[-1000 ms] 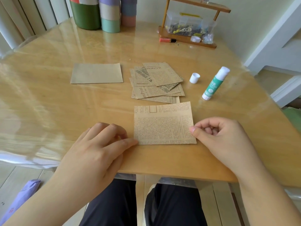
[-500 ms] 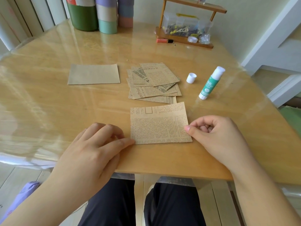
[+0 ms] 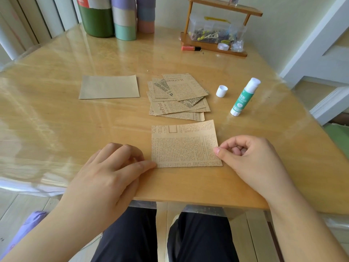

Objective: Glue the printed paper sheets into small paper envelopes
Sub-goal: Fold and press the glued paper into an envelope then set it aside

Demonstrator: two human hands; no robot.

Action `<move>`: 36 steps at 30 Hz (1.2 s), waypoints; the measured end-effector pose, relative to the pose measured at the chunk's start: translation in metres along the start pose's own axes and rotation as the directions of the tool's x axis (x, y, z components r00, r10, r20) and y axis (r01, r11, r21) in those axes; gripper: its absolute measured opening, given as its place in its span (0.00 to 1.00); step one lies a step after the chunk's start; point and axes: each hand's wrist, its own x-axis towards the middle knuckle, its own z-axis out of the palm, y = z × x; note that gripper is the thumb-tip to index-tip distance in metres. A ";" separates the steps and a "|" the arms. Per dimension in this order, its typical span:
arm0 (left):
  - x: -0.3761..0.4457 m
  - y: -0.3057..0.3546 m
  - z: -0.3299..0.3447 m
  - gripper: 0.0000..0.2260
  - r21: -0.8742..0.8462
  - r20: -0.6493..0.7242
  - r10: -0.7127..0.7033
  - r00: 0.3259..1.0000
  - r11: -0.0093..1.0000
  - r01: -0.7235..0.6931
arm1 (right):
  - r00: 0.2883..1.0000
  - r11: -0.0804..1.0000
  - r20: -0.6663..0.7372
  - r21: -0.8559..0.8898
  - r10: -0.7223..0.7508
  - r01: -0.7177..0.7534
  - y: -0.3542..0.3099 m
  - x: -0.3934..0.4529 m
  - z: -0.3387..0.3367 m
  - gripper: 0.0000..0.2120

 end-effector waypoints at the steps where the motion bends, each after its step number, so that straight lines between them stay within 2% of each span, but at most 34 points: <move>1: 0.000 0.000 0.000 0.15 0.000 0.000 0.002 1.000 1.000 -0.002 | 1.000 1.000 0.000 0.000 0.000 0.000 0.000 0.000 0.000 0.08; 16: 0.001 0.002 -0.002 0.16 0.015 0.010 -0.002 1.000 1.000 0.002 | 1.000 0.999 0.000 -0.031 -0.006 0.006 0.000 -0.002 0.001 0.08; 23: 0.003 0.003 -0.004 0.17 0.024 0.019 -0.015 1.000 1.000 0.014 | 0.996 0.996 -0.067 -0.078 -0.052 0.047 0.002 -0.002 0.005 0.08; 26: 0.009 0.005 -0.009 0.17 0.031 0.055 -0.031 0.998 0.999 0.029 | 0.982 0.975 -0.080 -0.157 -0.169 0.155 -0.004 -0.008 0.009 0.07; 28: 0.014 0.010 -0.011 0.16 0.047 0.067 -0.055 0.996 0.998 0.052 | 0.956 0.947 -0.003 -0.136 -0.293 0.290 -0.014 -0.015 0.013 0.06; 31: 0.023 0.022 -0.010 0.13 0.080 0.048 -0.100 0.994 0.992 0.096 | 0.885 0.890 0.159 -0.066 -0.437 0.451 -0.026 -0.028 0.023 0.14; 33: 0.025 0.030 -0.006 0.13 0.044 0.029 -0.109 0.994 0.993 0.108 | 0.845 0.862 0.231 -0.049 -0.482 0.505 -0.029 -0.034 0.031 0.19; 36: 0.023 0.039 0.002 0.14 -0.006 0.039 -0.073 0.997 0.997 0.073 | 0.818 0.838 0.259 -0.054 -0.513 0.543 -0.027 -0.039 0.038 0.22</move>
